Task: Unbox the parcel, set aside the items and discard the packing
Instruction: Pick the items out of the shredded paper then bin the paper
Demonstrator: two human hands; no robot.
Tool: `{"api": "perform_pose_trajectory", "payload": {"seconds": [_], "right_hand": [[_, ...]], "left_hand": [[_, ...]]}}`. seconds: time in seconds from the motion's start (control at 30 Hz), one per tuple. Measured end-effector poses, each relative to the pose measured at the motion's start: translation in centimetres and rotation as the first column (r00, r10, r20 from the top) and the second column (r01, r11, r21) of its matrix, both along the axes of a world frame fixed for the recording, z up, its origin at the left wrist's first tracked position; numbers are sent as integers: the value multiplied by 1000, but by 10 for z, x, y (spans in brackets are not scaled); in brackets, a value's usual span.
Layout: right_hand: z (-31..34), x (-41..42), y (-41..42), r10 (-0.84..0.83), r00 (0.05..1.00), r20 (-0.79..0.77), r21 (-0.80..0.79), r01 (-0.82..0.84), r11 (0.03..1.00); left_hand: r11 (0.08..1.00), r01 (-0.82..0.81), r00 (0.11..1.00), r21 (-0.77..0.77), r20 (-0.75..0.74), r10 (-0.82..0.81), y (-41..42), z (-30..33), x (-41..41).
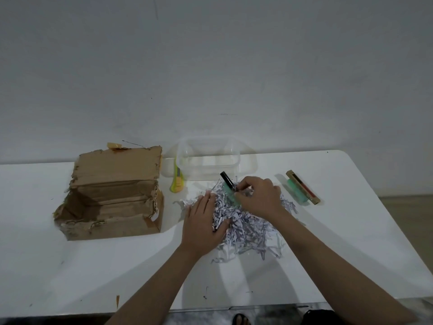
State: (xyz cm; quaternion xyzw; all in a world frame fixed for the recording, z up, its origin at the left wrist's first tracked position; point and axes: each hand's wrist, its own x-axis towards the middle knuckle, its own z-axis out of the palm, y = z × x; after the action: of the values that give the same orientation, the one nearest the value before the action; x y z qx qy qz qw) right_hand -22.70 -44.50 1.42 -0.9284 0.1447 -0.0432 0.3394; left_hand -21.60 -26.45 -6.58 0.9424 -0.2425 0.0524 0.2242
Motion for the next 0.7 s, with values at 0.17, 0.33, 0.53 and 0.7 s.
{"api": "perform_pose_trajectory", "payload": {"seconds": [0.17, 0.33, 0.53, 0.7], "right_hand": [[12, -5, -4, -147, 972, 181, 147, 121, 982], [28, -10, -17, -314, 931, 187, 470, 196, 861], [27, -30, -57, -416, 891, 184, 464, 294, 836], [11, -53, -110, -506, 837, 208, 235, 460, 856]], "left_hand": [[1000, -10, 1000, -2, 1, 10, 0, 0, -1], [1000, 6, 1000, -15, -6, -6, 0, -1, 2], [998, 33, 999, -53, -7, -34, 2, -3, 2], [997, 37, 999, -65, -7, -37, 2, -4, 3]]}}
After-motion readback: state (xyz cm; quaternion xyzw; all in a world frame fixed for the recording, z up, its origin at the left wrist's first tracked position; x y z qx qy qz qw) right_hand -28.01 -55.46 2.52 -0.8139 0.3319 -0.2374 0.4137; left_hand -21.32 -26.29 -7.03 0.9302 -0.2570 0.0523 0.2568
